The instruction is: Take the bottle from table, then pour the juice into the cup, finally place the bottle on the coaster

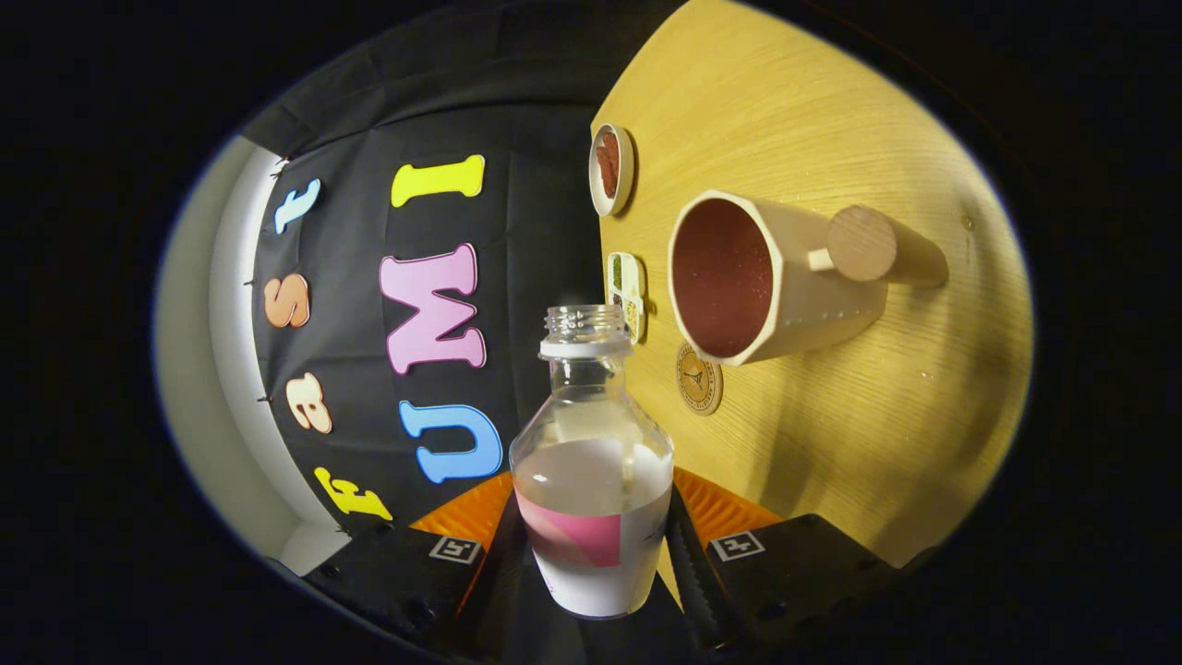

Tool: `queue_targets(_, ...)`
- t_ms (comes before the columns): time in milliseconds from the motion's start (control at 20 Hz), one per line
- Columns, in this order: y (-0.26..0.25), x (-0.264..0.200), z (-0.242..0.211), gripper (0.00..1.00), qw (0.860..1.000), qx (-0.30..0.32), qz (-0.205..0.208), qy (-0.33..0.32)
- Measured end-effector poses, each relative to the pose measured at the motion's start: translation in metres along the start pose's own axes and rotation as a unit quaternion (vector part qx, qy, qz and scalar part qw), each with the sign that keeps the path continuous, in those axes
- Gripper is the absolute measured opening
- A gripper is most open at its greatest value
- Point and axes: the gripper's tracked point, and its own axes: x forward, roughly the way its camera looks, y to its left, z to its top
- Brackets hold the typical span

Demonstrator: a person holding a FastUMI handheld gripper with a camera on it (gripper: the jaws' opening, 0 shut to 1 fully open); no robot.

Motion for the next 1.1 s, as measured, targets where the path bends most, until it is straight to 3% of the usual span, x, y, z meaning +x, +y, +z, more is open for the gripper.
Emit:
queue_targets(250,0.002,0.005,-0.001,0.74,0.999,0.046,0.009,0.011)
queue_targets(1100,0.015,0.009,0.006,0.75,0.994,0.11,0.015,0.012)
